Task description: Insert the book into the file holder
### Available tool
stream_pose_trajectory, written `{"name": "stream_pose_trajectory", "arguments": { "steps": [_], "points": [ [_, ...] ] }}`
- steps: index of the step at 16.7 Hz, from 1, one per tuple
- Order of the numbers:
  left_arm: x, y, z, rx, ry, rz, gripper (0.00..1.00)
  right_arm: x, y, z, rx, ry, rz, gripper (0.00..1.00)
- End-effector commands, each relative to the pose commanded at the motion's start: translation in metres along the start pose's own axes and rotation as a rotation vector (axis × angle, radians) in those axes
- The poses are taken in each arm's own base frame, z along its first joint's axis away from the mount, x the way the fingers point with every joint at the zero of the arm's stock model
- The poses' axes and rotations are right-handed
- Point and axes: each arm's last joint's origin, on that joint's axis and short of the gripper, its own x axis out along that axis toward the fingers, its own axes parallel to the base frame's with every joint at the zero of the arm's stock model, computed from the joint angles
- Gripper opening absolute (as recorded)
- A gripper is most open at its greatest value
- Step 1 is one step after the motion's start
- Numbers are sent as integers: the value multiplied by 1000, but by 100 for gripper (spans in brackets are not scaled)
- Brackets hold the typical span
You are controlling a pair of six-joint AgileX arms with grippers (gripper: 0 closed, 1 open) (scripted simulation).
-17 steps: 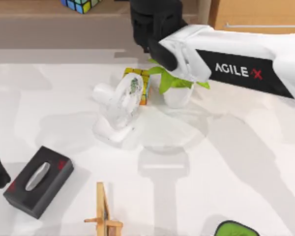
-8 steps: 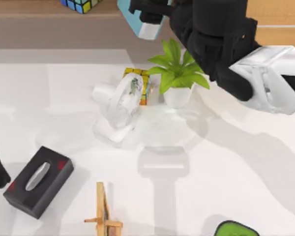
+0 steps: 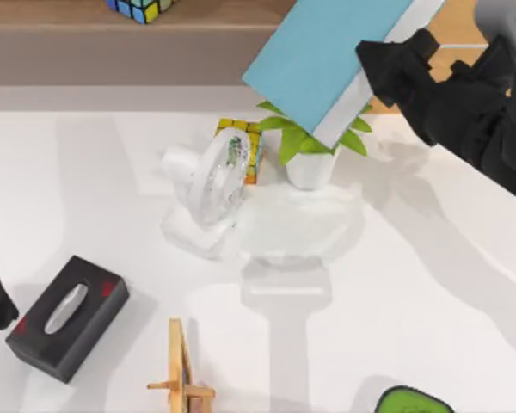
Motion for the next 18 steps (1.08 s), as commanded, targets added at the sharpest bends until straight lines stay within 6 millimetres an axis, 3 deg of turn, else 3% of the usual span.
{"name": "stream_pose_trajectory", "arguments": {
  "steps": [11, 15, 18],
  "points": [
    [0, 0, 0, 0, 0, 0, 100, -86, -176, 105, 617, -340, -273, 0],
    [0, 0, 0, 0, 0, 0, 100, -110, -224, 149, 723, -483, -288, 0],
    [0, 0, 0, 0, 0, 0, 100, -112, -251, 172, 754, -525, -274, 0]
  ]
}}
